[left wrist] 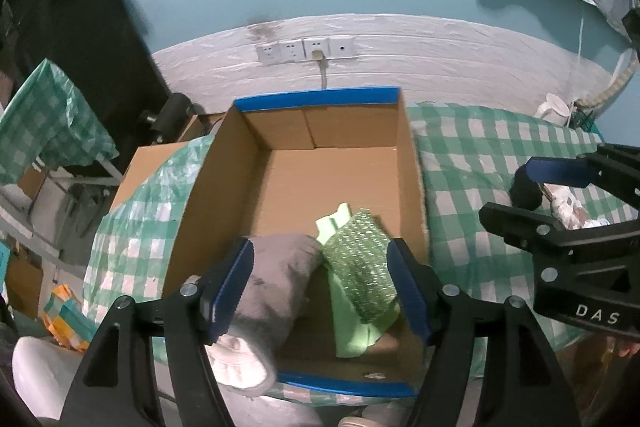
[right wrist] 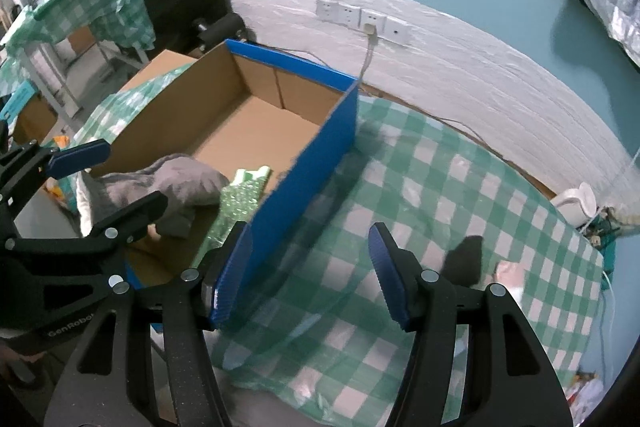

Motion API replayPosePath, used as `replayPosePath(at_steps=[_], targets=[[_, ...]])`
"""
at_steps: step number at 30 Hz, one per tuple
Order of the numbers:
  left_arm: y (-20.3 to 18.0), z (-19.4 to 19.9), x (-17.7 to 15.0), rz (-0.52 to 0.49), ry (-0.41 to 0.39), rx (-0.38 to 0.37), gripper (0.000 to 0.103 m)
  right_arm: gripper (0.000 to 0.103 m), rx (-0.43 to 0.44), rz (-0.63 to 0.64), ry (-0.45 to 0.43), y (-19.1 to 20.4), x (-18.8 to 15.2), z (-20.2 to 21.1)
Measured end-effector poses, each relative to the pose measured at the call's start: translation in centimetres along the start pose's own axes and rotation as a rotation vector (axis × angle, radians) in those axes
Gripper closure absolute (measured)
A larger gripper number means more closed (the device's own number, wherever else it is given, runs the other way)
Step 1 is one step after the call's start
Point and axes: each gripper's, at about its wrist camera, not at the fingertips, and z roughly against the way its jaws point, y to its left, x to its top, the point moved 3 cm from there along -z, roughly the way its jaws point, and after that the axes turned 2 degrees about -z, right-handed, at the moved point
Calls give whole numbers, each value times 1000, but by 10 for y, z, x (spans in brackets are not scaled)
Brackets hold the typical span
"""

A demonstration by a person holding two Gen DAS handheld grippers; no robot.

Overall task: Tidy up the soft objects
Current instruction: 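Open both tools to drop the towel and scrubber into the box, then move both open tools back toward the white bundles on the table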

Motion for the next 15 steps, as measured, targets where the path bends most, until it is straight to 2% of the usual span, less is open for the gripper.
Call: replayPosePath(at_steps=[15], targets=[[-57, 8, 9, -108, -16, -27, 32, 41, -42, -82, -24, -55, -26, 24]])
